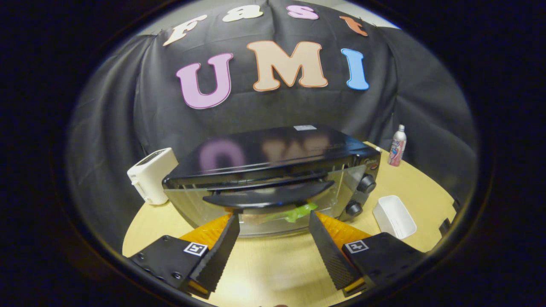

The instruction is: Open the toaster oven, put the food inside, and close the toaster oven door.

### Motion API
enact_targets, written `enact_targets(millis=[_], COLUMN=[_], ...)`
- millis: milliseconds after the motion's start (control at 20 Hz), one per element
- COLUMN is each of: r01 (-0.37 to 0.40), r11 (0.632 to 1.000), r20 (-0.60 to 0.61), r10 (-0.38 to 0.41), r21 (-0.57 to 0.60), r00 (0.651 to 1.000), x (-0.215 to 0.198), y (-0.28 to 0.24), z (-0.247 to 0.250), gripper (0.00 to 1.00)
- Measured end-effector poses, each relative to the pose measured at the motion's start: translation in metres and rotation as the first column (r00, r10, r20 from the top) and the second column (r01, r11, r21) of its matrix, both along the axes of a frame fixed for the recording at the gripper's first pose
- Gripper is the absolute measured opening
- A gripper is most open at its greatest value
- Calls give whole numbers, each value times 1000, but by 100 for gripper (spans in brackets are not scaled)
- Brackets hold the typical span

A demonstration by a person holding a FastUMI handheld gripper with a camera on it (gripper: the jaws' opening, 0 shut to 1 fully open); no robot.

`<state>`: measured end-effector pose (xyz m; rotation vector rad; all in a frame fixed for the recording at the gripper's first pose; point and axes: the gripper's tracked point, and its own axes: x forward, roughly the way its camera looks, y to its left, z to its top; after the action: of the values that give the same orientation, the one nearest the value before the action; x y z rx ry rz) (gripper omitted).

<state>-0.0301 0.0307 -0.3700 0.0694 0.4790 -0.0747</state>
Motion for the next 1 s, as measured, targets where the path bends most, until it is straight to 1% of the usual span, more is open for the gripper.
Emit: enact_targets(millis=[200,350,550,700,850,1000], r01=[-5,-19,-46,-59,-78,-88], r11=[1000,1000,998,997,995,994], r20=[14,45,121,192,239,300], r10=[5,20,51,68,89,102], r21=[4,-22,-41,-54,-56,-59], r00=[1000,999,991,979,967,948], x=[0,-4,-3,5,11,23], y=[-1,-2,1,2,6,11], z=[8,31,88,141,186,236], gripper=[99,99,99,99,100,100])
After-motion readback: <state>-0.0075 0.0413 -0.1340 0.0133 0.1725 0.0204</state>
